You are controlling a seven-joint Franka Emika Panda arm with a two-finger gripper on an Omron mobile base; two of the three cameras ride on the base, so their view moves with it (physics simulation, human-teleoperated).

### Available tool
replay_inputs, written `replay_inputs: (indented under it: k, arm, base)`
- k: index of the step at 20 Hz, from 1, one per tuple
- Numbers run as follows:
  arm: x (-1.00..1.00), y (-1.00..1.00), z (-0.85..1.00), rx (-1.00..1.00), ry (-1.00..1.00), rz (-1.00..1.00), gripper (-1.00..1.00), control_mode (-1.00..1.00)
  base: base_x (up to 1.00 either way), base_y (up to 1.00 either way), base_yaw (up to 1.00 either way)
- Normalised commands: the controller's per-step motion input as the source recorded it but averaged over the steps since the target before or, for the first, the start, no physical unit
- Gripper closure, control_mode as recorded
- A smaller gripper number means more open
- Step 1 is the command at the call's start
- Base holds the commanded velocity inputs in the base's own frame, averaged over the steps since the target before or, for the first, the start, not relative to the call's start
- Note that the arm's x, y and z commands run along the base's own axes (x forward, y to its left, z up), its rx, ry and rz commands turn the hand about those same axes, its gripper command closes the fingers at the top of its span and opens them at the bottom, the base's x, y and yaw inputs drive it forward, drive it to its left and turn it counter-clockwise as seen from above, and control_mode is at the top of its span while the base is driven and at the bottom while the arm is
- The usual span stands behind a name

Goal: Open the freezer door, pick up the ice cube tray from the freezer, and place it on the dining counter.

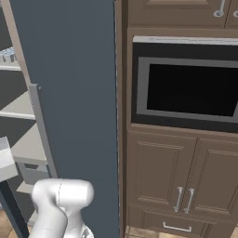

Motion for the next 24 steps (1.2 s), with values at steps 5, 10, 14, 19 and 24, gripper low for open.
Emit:
replay_inputs:
  k: [5, 10, 14, 19, 24]
  arm:
    - [-0.44, -0.01, 0.37, 0.0, -0.01, 0.07, -1.0, -1.0]
    - [-0.81, -0.22, 0.76, 0.0, -0.01, 0.08, -1.0, -1.0]
    - [-0.51, -0.81, 0.41, 0.0, -0.08, 0.17, -1.0, -1.0]
    - [-0.2, -0.99, 0.25, 0.0, -0.08, 0.24, -1.0, -1.0]
    - [0.01, -1.0, 0.47, 0.05, -0.02, 0.25, -1.0, -1.0]
  base:
    - [0.0, 0.0, 0.0]
    - [0.0, 0.0, 0.0]
    - [0.0, 0.0, 0.0]
    - [0.0, 0.0, 0.0]
    - [0.0, 0.0, 0.0]
